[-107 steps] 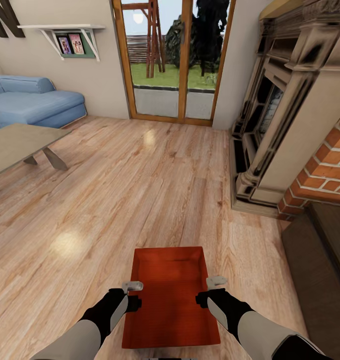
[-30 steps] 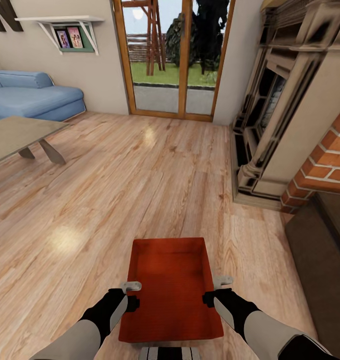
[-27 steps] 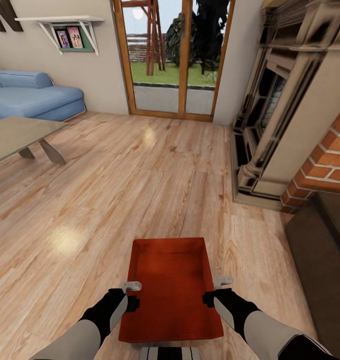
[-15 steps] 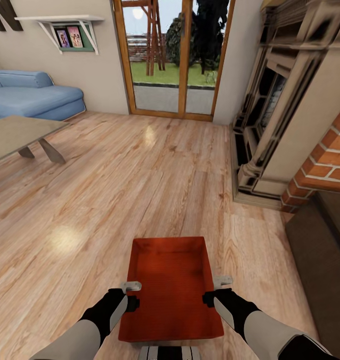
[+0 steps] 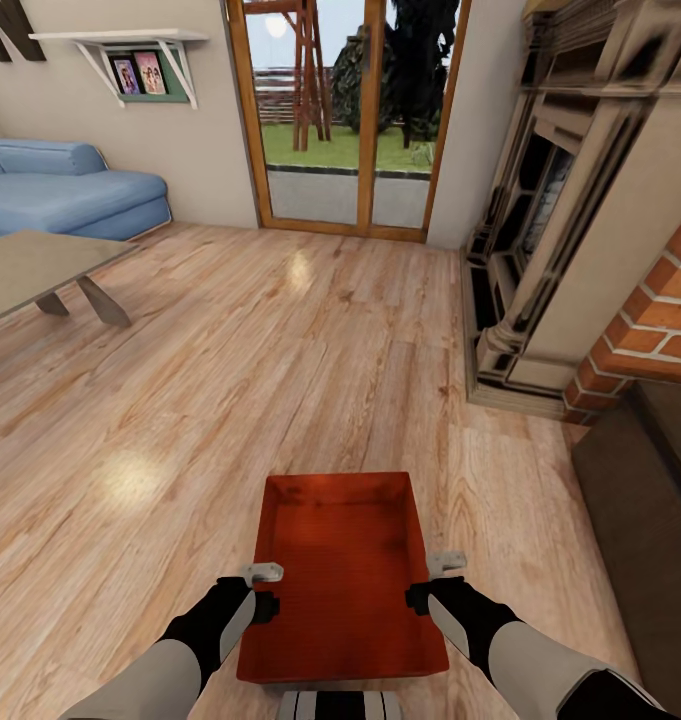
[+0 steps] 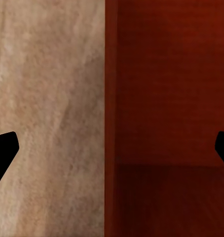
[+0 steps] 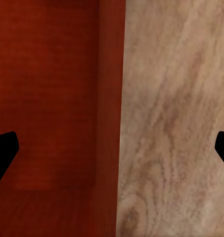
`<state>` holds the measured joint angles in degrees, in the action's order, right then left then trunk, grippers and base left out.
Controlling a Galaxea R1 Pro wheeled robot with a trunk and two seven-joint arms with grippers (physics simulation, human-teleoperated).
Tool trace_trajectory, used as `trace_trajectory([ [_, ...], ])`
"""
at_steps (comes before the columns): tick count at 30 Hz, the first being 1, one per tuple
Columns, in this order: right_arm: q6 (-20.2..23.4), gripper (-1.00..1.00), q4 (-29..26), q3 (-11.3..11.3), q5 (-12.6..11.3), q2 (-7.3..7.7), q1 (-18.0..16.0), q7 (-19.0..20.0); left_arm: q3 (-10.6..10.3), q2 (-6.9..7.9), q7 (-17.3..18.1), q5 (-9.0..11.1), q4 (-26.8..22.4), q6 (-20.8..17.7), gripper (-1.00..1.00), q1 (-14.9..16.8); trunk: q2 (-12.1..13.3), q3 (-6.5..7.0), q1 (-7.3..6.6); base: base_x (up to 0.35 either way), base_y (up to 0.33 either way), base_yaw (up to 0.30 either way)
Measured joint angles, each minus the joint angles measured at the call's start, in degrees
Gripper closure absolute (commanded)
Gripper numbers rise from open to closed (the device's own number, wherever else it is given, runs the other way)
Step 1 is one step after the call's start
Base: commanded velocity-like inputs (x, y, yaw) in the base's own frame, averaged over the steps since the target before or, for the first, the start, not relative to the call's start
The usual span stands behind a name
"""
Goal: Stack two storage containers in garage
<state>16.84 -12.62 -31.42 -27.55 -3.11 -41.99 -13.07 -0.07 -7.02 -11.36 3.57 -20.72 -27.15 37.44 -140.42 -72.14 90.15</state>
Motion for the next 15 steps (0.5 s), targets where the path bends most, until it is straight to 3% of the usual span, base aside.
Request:
trace_trajectory([
  [15,-0.01,-1.00,-0.01,0.00,0.00,-0.04,0.00,0.00,0.00,-0.02,0.00,0.00,0.00,-0.01,-1.00,0.00,-1.20,-0.54,0.66,0.000,0.000,0.000],
])
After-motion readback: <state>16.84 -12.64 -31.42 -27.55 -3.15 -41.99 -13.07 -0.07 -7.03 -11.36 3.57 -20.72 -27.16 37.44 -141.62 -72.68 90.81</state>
